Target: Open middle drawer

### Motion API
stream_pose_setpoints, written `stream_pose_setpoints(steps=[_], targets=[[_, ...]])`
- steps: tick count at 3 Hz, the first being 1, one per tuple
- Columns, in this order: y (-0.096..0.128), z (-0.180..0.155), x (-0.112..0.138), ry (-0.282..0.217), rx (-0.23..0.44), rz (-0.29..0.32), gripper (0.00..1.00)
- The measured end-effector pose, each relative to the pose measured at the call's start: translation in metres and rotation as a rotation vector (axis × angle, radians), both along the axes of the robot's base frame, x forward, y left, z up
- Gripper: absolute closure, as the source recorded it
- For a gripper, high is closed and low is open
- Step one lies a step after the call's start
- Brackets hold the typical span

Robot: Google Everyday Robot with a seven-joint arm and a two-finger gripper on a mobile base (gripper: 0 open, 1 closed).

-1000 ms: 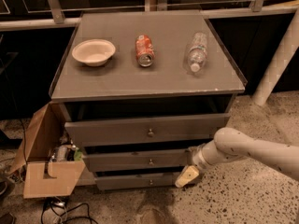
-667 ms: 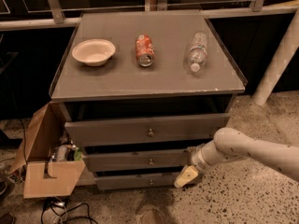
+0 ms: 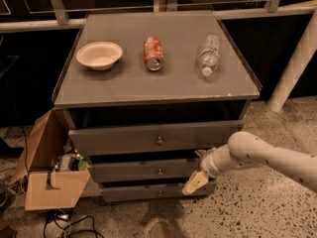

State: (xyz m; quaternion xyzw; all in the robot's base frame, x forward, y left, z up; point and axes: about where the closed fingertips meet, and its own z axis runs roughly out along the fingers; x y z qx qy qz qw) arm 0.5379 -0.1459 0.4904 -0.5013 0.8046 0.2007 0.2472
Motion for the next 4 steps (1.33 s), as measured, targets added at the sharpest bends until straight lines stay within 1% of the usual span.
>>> stream_pose_setpoints(steps=[1, 2, 3, 4], targets=[[0.001, -0.012, 0.006, 0.010, -0.005, -0.011, 0.00], [-0.006, -0.035, 0.018, 0.023, -0.031, -0.043, 0.00], [-0.003, -0.041, 0.023, 0.022, -0.024, -0.038, 0.00], [0.004, -0.043, 0.030, 0.014, -0.022, -0.017, 0.00]])
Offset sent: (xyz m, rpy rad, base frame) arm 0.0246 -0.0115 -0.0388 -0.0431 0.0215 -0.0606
